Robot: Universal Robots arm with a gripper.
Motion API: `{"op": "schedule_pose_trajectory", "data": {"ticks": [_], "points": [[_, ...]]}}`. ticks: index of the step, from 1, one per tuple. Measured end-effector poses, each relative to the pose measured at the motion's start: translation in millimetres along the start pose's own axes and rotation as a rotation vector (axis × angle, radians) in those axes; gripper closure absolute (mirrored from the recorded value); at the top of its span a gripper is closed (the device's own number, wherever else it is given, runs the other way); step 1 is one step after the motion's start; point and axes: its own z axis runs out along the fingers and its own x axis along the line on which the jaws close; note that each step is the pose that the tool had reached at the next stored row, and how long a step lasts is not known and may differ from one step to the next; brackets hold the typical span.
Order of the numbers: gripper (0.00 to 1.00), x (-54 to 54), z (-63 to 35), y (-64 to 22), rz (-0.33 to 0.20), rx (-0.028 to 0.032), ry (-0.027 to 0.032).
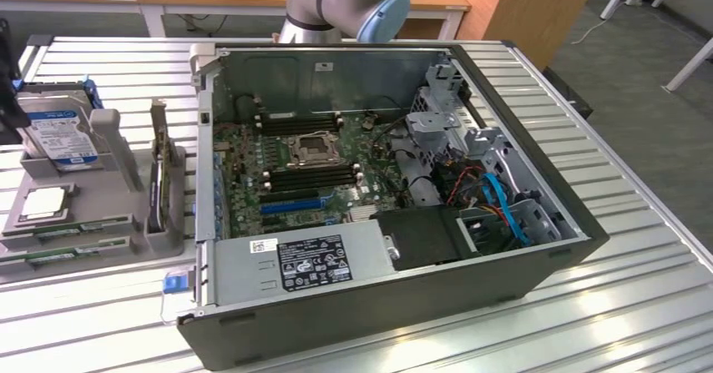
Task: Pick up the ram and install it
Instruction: 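Pick up the ram and move it above insertion slot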
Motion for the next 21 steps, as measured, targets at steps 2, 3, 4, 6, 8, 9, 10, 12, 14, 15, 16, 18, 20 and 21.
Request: {"op": "schedule_pose_trajectory", "data": {"ticks": [2, 3, 4, 6, 8, 9, 10, 12, 14, 15, 16, 18, 20, 21], "points": [[0.69, 0.1, 2.7, -0.1, 0.000, -0.0001, 0.0001], [0.69, 0.1, 4.2, -0.2, 0.000, 0.0000, 0.0000], [0.69, 0.1, 5.8, -0.2, 0.000, 0.0000, 0.0000], [0.69, 0.2, 8.8, -0.4, 0.000, -0.0001, 0.0000], [0.69, 0.3, 11.9, -0.5, 0.000, -0.0001, 0.0001], [0.69, 0.3, 13.6, -0.6, 0.000, -0.0001, 0.0001], [0.69, 0.3, 15.1, -0.6, 0.000, -0.0001, 0.0001], [0.69, 0.4, 18.1, -0.8, -0.001, 0.0000, 0.0000], [0.69, 0.4, 20.9, -0.9, -0.001, 0.0000, 0.0001], [0.69, 0.5, 22.3, -0.9, -0.001, 0.0000, 0.0000], [0.69, 0.5, 23.7, -1.0, -0.001, 0.0000, 0.0000], [0.69, 0.6, 26.4, -1.1, -0.001, -0.0001, 0.0001], [0.69, 0.6, 29.0, -1.2, -0.001, -0.0001, 0.0001], [0.69, 0.6, 30.2, -1.3, -0.001, -0.0001, 0.0001]]}}
